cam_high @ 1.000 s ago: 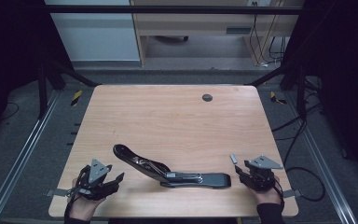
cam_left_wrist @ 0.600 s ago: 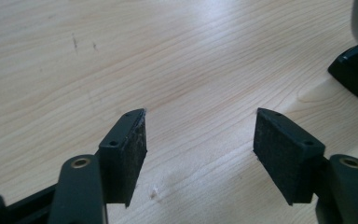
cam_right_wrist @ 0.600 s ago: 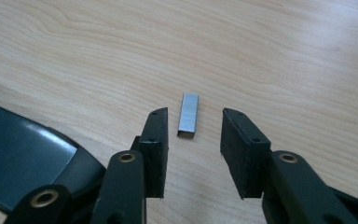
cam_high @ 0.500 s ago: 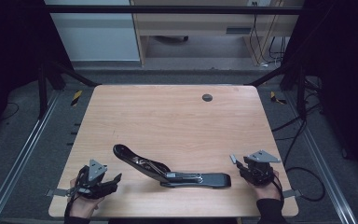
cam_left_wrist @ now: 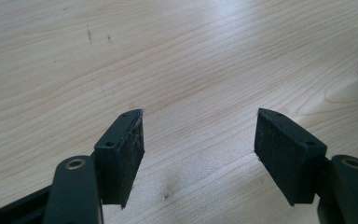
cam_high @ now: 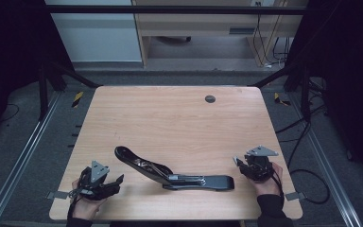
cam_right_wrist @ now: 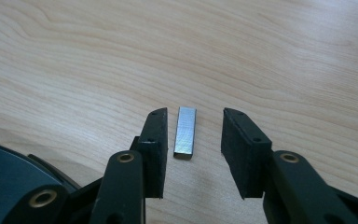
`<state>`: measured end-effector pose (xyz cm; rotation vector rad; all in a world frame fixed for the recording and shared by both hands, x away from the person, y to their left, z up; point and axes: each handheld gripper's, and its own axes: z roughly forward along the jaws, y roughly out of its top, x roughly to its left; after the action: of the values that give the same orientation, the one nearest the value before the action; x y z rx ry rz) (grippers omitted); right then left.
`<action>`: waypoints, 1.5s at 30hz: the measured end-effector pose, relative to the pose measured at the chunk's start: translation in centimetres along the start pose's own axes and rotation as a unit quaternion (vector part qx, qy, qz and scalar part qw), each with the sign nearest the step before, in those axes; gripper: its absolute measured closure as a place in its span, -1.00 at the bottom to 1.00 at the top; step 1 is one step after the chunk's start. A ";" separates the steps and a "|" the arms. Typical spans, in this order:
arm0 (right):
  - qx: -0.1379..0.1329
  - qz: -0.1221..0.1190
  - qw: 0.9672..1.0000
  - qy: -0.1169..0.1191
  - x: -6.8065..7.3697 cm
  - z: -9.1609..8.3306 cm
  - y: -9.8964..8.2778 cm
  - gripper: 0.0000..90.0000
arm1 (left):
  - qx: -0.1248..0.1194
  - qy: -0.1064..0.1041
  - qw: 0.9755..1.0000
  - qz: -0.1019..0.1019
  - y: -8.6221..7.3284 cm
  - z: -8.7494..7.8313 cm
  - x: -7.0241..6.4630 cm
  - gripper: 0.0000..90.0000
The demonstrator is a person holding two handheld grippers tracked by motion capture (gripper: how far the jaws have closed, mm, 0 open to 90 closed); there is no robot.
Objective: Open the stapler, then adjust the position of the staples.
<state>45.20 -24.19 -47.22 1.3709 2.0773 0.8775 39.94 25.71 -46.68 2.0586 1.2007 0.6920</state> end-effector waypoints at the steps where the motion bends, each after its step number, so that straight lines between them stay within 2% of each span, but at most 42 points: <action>1: 0.006 -0.013 1.000 -0.001 -0.1 0.2 0.0 0.35 | 0.002 0.000 1.000 0.000 0.0 0.0 0.0 -0.28; 2: 0.014 -0.021 1.000 -0.003 -0.1 0.4 0.1 0.35 | 0.002 -0.001 1.000 0.000 -0.1 0.1 -0.1 -0.28; 4: 0.026 -0.020 0.999 -0.005 0.0 0.5 0.2 0.40 | 0.004 -0.001 1.000 0.003 -0.1 0.1 -0.2 -0.28; 5: 0.024 -0.025 0.999 -0.006 0.0 0.6 0.3 0.42 | 0.004 -0.001 1.000 0.004 -0.1 0.1 -0.2 -0.28; 6: 0.023 -0.018 1.000 -0.005 0.1 0.6 0.4 0.46 | 0.004 -0.001 1.000 0.004 -0.1 0.2 -0.2 -0.28; 8: 0.023 -0.022 0.999 -0.005 0.1 0.6 0.5 0.49 | 0.004 -0.001 1.000 0.005 -0.1 0.2 -0.2 -0.28; 13: 0.024 -0.014 1.000 0.007 0.1 1.2 1.0 0.58 | 0.004 -0.002 1.000 0.001 -0.1 0.3 -0.1 -0.28; 14: 0.024 -0.014 1.000 0.007 0.1 1.2 1.0 0.58 | 0.005 -0.002 1.000 0.002 -0.1 0.3 -0.1 -0.28; 15: 0.035 -0.018 0.999 -0.004 0.0 1.6 1.2 0.56 | 0.005 -0.002 1.000 0.003 -0.1 0.3 -0.1 -0.28; 18: 0.040 -0.014 0.999 -0.002 0.0 2.0 1.5 0.56 | 0.005 -0.002 1.000 0.003 -0.1 0.3 -0.1 -0.28; 21: 0.056 -0.007 0.998 -0.003 -0.1 2.7 1.8 0.56 | 0.007 0.000 1.000 0.004 -0.1 0.4 -0.1 -0.29; 26: 0.054 0.004 0.999 0.005 -0.1 2.7 2.1 0.54 | 0.008 0.000 1.000 0.005 0.0 0.4 -0.2 -0.29; 34: 0.073 0.011 0.997 0.004 -0.2 3.2 2.1 0.54 | 0.010 -0.002 1.000 0.006 0.0 0.5 -0.2 -0.29; 45: 0.088 0.012 0.996 0.009 -0.3 3.6 1.9 0.68 | 0.012 -0.003 1.000 0.008 0.0 0.6 -0.2 -0.29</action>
<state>49.00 -23.04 -48.25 1.4856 2.2007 0.7322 40.27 25.40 -47.09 2.0910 1.1963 0.6824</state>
